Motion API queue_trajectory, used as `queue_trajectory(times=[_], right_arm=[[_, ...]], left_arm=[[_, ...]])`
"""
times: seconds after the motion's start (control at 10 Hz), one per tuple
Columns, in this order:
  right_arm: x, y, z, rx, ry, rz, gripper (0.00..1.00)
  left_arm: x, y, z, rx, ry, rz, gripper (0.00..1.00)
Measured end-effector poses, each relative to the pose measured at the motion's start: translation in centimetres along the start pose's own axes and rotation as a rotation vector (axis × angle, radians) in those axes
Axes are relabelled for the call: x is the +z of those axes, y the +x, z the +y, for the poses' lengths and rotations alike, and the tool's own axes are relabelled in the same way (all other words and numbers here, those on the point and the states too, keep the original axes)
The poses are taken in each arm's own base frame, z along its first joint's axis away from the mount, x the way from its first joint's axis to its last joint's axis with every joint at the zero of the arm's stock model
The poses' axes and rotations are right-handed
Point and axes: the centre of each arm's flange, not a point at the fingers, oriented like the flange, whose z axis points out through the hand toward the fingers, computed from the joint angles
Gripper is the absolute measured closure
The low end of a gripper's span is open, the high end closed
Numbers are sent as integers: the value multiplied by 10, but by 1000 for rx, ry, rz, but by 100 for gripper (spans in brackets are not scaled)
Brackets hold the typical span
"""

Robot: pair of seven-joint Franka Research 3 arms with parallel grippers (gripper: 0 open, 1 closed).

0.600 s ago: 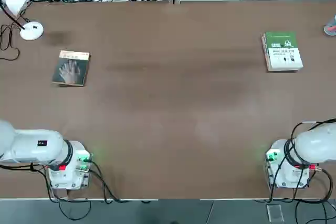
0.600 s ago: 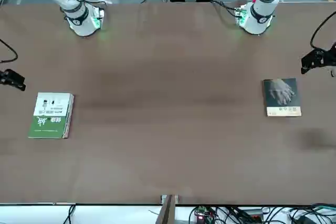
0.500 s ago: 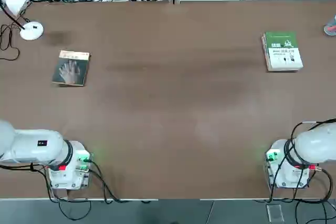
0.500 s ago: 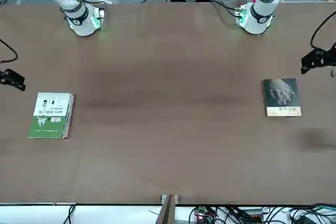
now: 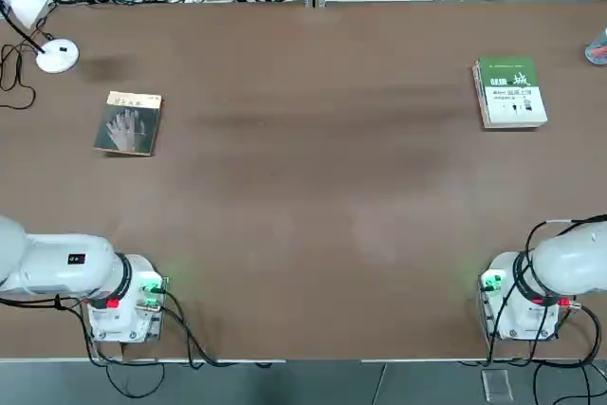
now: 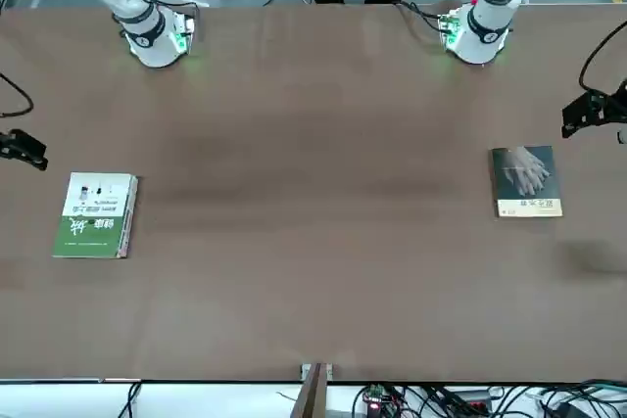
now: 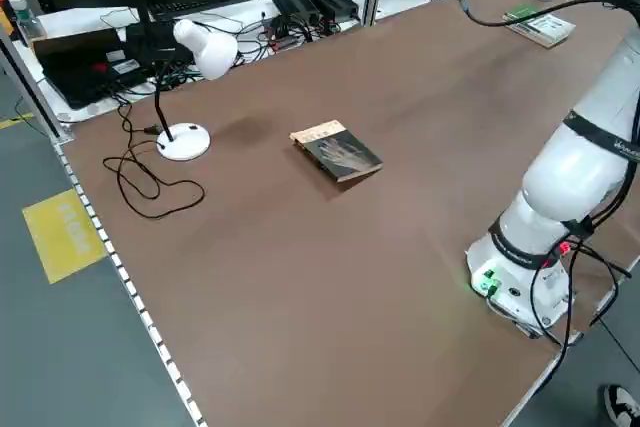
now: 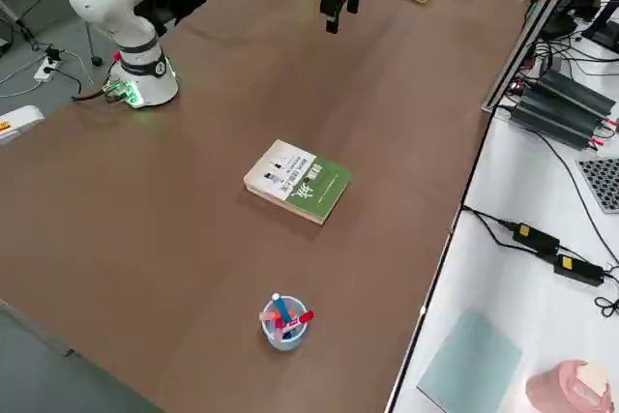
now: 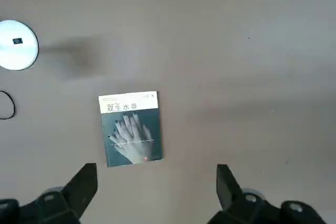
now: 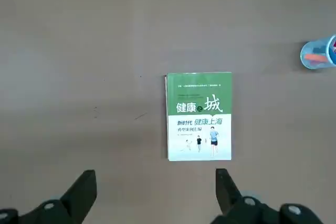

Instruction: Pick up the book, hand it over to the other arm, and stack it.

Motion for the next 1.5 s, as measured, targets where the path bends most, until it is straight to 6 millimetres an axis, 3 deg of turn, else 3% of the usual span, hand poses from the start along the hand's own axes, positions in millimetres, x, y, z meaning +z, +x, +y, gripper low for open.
queue_trajectory(times=[0.5,1.0,1.5], right_arm=[[-3,0,0,10,1,6,0],[-15,-1,-19,31,6,30,0],[-34,-5,-18,35,10,64,0]], left_arm=[[15,7,-4,32,-14,-4,0],[77,6,-35,18,-82,-32,0],[133,-32,-30,10,-70,-40,0]])
